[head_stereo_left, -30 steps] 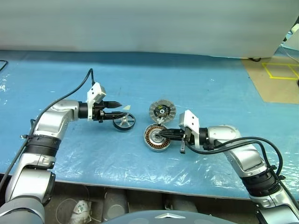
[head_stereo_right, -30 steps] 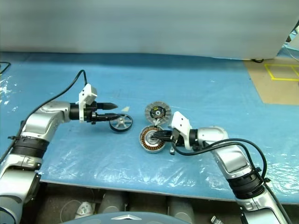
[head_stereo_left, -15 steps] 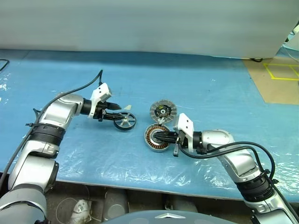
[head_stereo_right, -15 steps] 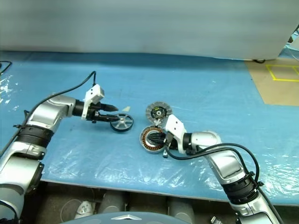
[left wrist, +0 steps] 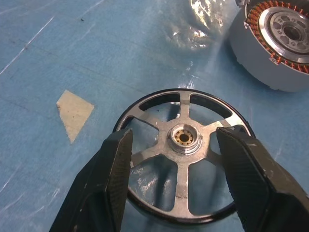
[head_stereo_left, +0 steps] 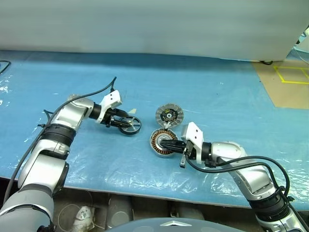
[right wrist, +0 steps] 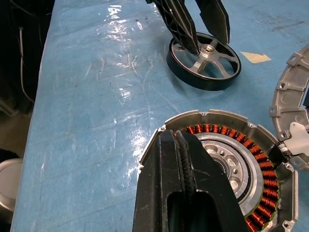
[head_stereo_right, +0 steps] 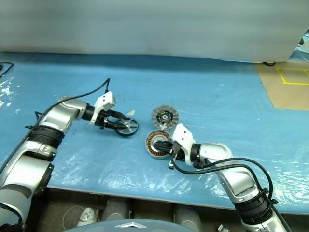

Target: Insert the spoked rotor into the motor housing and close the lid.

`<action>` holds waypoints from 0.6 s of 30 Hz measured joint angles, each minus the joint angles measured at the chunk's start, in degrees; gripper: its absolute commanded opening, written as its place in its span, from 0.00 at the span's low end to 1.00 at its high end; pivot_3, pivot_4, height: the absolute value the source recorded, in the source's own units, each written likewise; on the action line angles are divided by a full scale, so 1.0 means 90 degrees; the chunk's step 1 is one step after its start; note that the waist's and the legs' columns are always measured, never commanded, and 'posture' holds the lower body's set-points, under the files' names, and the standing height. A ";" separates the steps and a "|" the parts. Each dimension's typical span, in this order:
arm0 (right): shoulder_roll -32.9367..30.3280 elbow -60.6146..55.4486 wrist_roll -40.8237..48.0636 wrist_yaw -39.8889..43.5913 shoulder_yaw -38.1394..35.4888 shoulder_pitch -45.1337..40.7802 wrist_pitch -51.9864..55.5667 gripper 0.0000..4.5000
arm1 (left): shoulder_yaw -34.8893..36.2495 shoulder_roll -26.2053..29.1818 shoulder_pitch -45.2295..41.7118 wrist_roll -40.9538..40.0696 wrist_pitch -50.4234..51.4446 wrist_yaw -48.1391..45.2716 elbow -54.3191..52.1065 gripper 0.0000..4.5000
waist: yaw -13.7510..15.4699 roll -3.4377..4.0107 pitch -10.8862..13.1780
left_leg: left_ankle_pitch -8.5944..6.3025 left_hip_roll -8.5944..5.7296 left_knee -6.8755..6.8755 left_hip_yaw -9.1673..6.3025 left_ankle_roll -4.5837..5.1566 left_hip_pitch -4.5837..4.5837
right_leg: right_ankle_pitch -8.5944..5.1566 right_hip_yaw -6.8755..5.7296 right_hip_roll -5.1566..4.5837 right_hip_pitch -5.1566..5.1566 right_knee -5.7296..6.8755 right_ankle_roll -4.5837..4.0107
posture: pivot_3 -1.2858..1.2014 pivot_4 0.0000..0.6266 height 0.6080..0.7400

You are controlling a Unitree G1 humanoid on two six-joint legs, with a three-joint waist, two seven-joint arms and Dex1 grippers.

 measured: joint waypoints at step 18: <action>-0.0113 -0.0303 0.0002 -0.0540 -0.0094 0.0235 0.0189 0.00 | -0.0178 -0.0249 -0.0216 0.0470 -0.0504 -0.0213 0.0269 0.64 | 0.0012 0.0000 0.0000 | 0.0000 -0.0002 -0.0006 -0.0004 -0.0001 0.0004 | 0.0006 -0.0001 -0.0001 0.0003 -0.0002 0.0010 | 0.52 0.24 1.00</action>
